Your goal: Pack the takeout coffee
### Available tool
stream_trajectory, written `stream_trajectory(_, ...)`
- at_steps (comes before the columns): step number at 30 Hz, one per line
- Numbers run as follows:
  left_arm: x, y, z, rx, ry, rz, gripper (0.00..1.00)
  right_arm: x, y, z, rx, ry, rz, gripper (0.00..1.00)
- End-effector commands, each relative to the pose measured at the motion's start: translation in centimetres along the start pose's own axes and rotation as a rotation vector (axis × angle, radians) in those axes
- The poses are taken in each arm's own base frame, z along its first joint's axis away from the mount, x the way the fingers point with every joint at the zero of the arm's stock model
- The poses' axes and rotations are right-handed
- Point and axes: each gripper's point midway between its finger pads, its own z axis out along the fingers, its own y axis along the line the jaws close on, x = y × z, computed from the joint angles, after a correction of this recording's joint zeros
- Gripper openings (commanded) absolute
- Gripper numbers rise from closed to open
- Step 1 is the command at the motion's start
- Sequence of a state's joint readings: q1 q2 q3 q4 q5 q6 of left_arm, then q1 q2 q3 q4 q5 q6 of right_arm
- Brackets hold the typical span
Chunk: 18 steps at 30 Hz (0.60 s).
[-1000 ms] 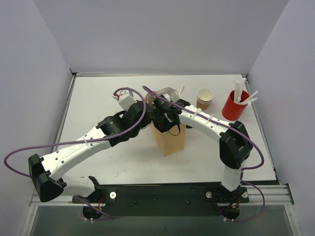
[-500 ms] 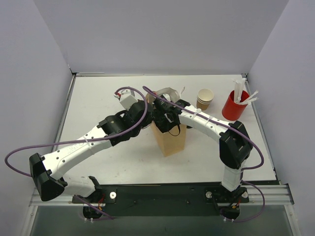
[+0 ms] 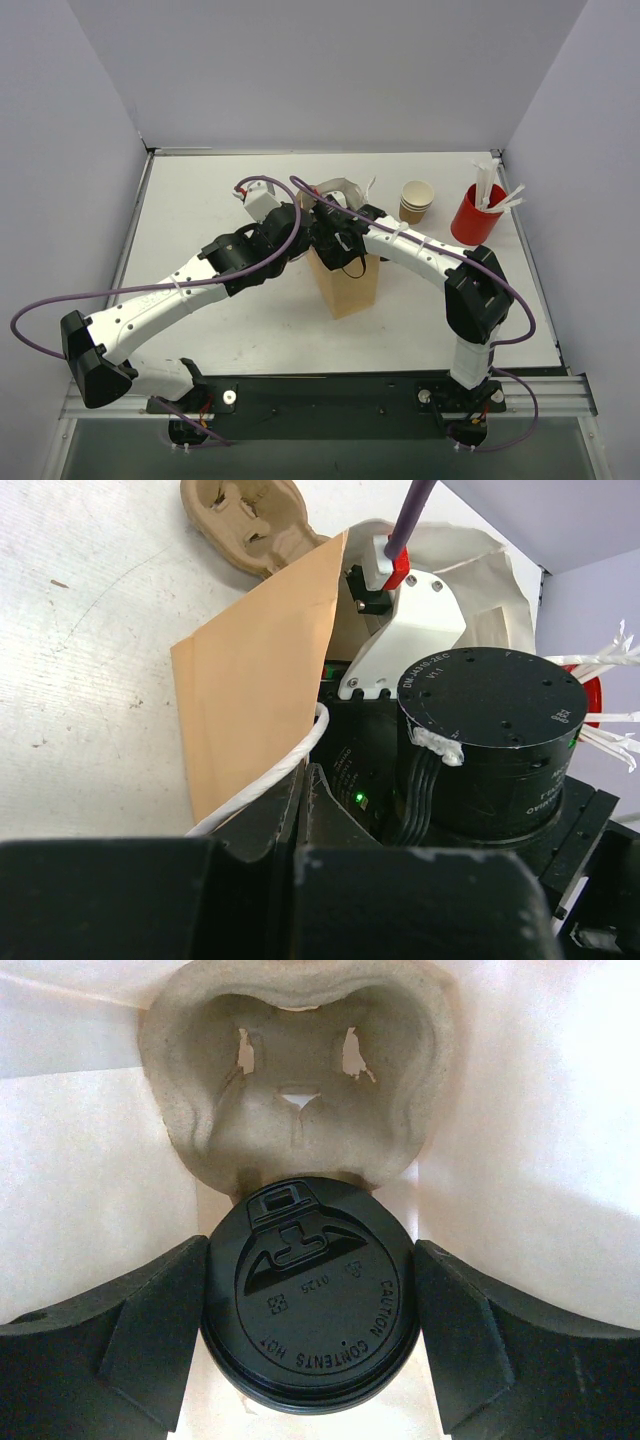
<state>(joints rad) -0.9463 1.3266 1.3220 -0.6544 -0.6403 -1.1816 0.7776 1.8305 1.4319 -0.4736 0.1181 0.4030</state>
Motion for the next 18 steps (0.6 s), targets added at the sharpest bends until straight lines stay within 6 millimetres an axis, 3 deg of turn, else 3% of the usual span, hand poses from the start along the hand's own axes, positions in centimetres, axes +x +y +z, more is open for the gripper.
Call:
stream_trajectory(1, -0.79, -0.74, -0.31, 0.012, -0.008, 0.004, 0.00, 8.71, -3.21, 1.85, 0.123, 0.307, -0.053, 0.34)
stream_trajectory(18, -0.80, -0.73, -0.33, 0.011, -0.008, 0.002, 0.00, 9.01, -3.43, 2.17, 0.129, 0.312, -0.053, 0.34)
